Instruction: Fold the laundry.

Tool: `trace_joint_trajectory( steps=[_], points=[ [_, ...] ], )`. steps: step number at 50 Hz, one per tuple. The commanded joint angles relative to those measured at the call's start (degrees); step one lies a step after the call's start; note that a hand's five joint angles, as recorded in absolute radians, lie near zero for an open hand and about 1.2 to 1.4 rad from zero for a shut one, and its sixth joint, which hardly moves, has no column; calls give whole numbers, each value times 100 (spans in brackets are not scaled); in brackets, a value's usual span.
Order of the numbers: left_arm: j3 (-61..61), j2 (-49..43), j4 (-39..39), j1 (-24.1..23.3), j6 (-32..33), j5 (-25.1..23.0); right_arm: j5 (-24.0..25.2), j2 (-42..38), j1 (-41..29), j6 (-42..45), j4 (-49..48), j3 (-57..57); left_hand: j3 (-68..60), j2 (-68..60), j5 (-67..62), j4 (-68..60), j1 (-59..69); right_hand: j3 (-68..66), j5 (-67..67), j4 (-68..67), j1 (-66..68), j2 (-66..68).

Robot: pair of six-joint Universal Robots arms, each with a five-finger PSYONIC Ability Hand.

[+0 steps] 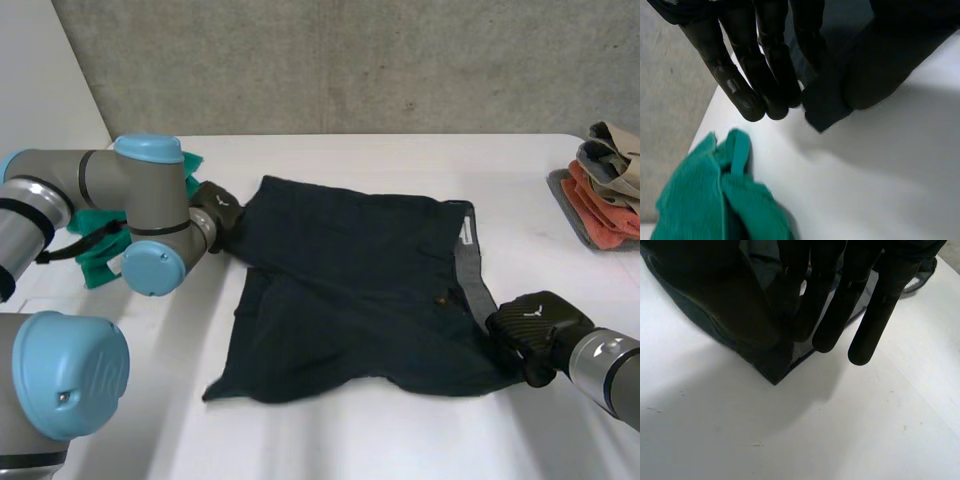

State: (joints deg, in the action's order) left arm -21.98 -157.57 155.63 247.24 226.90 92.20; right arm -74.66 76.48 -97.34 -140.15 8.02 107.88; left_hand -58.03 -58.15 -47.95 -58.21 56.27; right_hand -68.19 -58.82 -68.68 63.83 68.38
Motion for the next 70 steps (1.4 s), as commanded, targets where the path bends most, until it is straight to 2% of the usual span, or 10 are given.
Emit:
trace_joint_trajectory(
  steps=[1, 14, 25, 34, 35, 36, 41, 51, 64, 70],
  points=[
    [-938, 727, 55, -193, -576, -273, -75, 43, -206, 6, 15, 23, 4749, 4760, 4740, 4766, -4572, -1181, -1118, -1132, 1617, 1162],
    [-4301, 3818, 336, -202, -2245, -228, -145, 157, -461, -1116, -274, -328, 3456, 3467, 3447, 3474, -3279, -1181, -1118, -1132, 1617, 1162],
    [-7142, 5701, 380, -746, -2624, -835, -601, -167, -602, -2849, -600, -1127, 1118, 1129, 1110, 1136, -941, -1181, -1118, -1132, 1617, 1162],
    [-7742, 5431, 616, -1169, -2764, -503, -937, -388, -707, -3089, -434, -1437, 2930, 2942, 2922, 2948, -2753, -1181, -1118, -1132, 1617, 1162],
    [-7742, 5387, 670, -1152, -2773, -467, -910, -388, -733, -3027, -372, -1419, 2965, 2977, 2957, 2983, -2788, -296, -233, -247, 732, 277],
    [-7734, 5317, 783, -1125, -2765, -371, -814, -353, -777, -2835, -241, -1323, 3165, 3177, 3157, 3183, -2989, 2977, 3040, 3026, -2541, -2995],
    [-7751, 5298, 1030, -1116, -2782, -159, -287, 129, -602, -1615, 129, -673, 3571, 3582, 3562, 3589, -3394, 4186, 4250, 4236, -3751, -4205],
    [-7725, 4877, 1417, -853, -2616, -27, 706, 658, -242, 347, -89, 426, 3756, 3768, 3748, 3774, -3579, 4020, 4083, 4069, -3584, -4039],
    [-7180, 4261, 2024, -932, -2211, 35, 1076, 166, -162, 234, -1399, 691, 3572, 3583, 3563, 3590, -3395, 2776, 2840, 2826, -2341, -2795],
    [-7013, 4068, 2111, -1002, -2185, 43, 1041, -89, -206, 102, -1698, 691, 3336, 3347, 3328, 3354, -3159, -46, 17, 3, 482, 27]
  ],
)
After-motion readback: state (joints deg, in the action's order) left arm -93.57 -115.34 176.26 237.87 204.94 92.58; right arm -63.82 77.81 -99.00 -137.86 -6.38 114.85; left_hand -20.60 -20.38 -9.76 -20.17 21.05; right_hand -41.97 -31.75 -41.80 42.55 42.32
